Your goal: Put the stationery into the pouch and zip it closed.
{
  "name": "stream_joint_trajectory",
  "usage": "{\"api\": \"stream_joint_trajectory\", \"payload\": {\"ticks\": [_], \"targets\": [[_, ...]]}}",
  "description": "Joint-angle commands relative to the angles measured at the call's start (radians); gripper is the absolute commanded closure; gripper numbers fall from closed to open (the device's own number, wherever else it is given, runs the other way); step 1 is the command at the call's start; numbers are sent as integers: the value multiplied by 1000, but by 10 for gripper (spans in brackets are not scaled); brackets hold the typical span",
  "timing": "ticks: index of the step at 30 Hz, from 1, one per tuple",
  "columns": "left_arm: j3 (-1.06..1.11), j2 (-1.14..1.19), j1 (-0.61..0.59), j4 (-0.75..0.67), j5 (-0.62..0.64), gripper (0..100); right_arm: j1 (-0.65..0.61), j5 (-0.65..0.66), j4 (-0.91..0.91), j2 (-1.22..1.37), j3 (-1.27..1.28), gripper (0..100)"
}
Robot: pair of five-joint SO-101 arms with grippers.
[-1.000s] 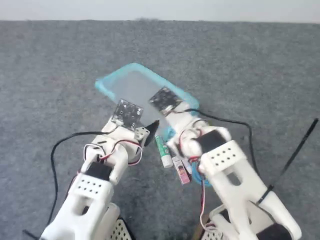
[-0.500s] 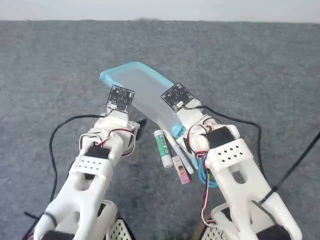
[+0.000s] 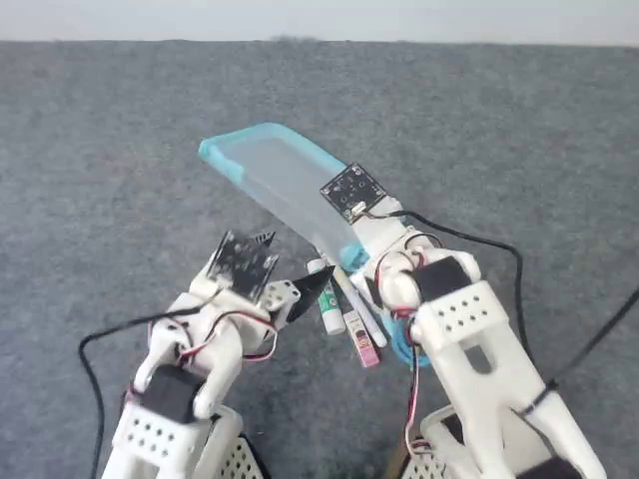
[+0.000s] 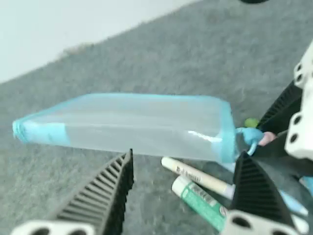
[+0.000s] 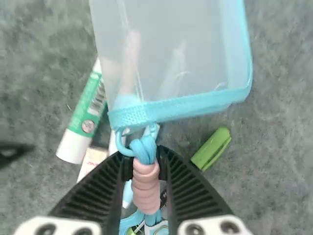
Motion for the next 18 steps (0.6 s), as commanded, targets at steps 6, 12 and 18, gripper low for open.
{"api": "stream_joint_trajectory", "payload": {"ticks": [6,12,18], "targets": [[-8,-3,9,-14,-5,687,-134,12,108,-231,-69,992],[-7,20,12,-25,-5,687,-139,12,110,-242,-66,992],[25,106,17,-110,-20,687,-136,12,108,-240,-72,992]]}}
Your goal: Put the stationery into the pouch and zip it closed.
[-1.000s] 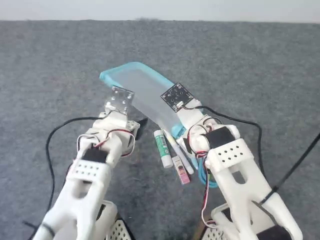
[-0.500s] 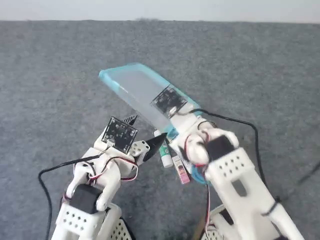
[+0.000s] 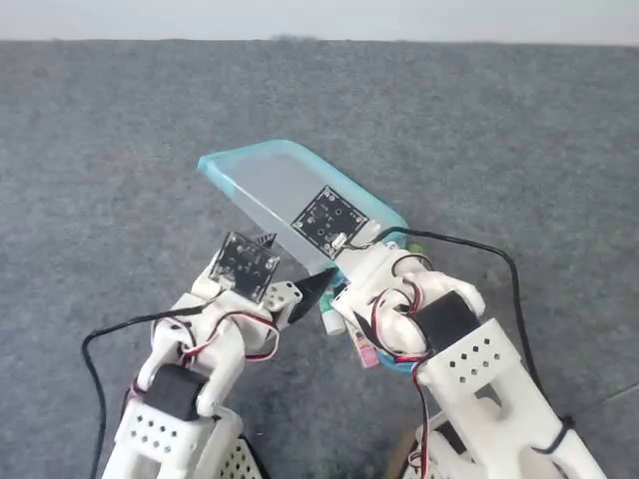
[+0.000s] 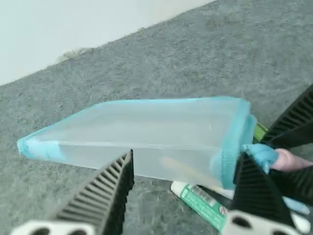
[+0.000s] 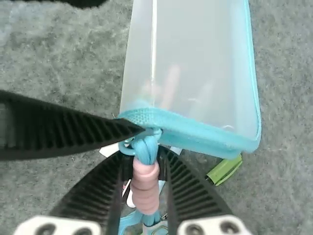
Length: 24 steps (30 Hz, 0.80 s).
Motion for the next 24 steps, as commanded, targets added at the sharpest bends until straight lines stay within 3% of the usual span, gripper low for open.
{"api": "stream_joint_trajectory", "payload": {"ticks": [1,8,17,24], "targets": [[-13,78,12,-66,-35,687,-2,12,1,-44,-72,992],[-10,204,29,-152,-49,688,-8,12,12,-50,-72,992],[-22,439,-126,-364,-48,688,-1,32,53,-96,-68,992],[-68,554,-203,-411,-46,688,53,49,67,-94,-64,992]]}}
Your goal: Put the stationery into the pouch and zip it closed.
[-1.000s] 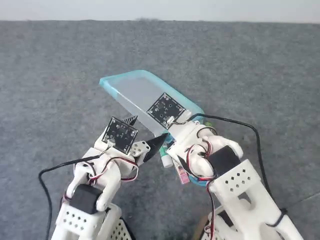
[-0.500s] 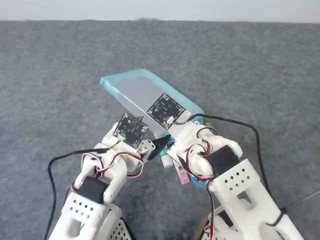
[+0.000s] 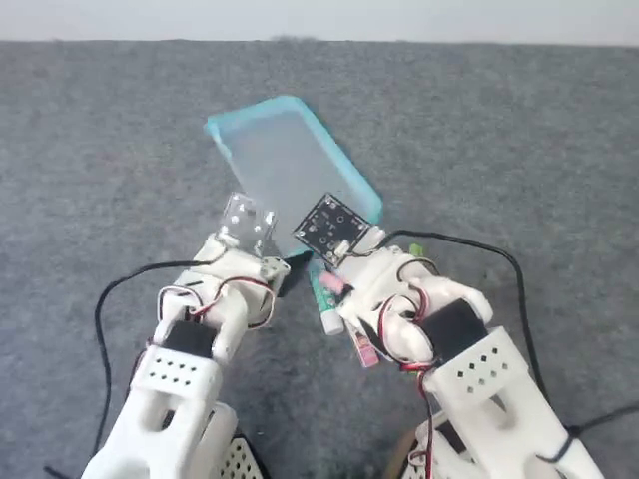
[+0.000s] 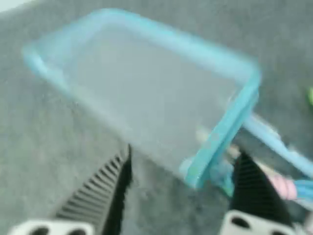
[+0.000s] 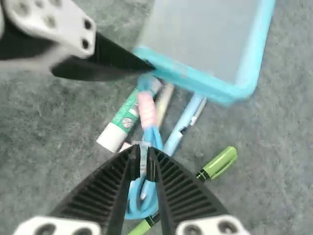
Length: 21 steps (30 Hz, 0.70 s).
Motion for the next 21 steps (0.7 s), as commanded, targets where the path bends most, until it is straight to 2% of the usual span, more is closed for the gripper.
{"api": "stream_joint_trajectory", "payload": {"ticks": [1,5,10,16,19,21], "targets": [[-54,35,-43,-60,0,688,53,20,8,-39,-60,992],[-54,43,-44,-68,0,688,76,31,4,-38,-48,992],[-67,23,-69,-61,29,688,36,23,-50,-35,25,992],[-140,-107,-292,55,187,688,-1,-54,-48,133,-46,991],[-154,-138,-405,57,238,688,-1,-60,-53,285,-107,990],[-156,-137,-440,28,235,688,-1,-63,-59,377,-149,951]]}}
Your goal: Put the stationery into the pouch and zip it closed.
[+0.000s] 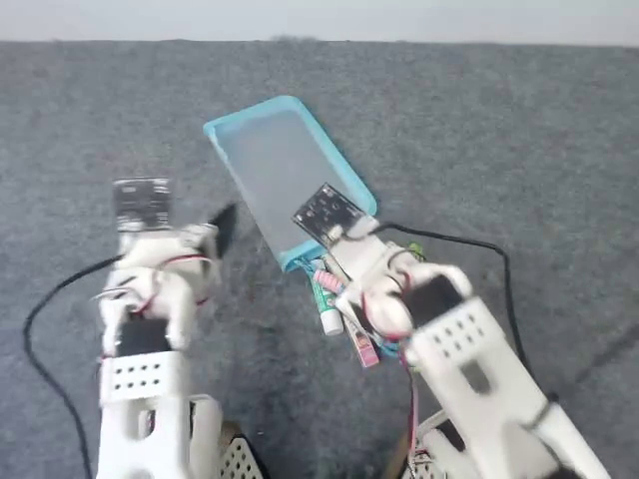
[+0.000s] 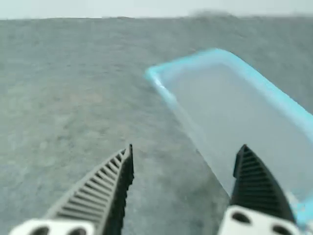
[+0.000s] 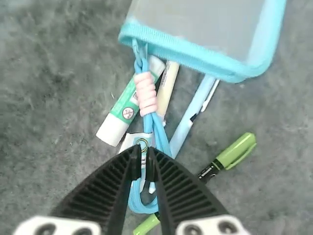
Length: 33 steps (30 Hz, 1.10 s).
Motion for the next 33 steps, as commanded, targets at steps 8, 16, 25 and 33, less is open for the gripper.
{"api": "stream_joint_trajectory", "payload": {"ticks": [8,16,25,33], "targets": [[-116,241,-83,-152,25,688,-119,-57,5,334,-258,637],[-325,617,-173,-158,29,688,-180,-66,-104,460,-265,685],[-348,654,-169,-158,31,688,-171,-66,-177,573,-265,743],[-346,654,-169,-155,31,688,-94,-66,-209,582,-262,857]]}}
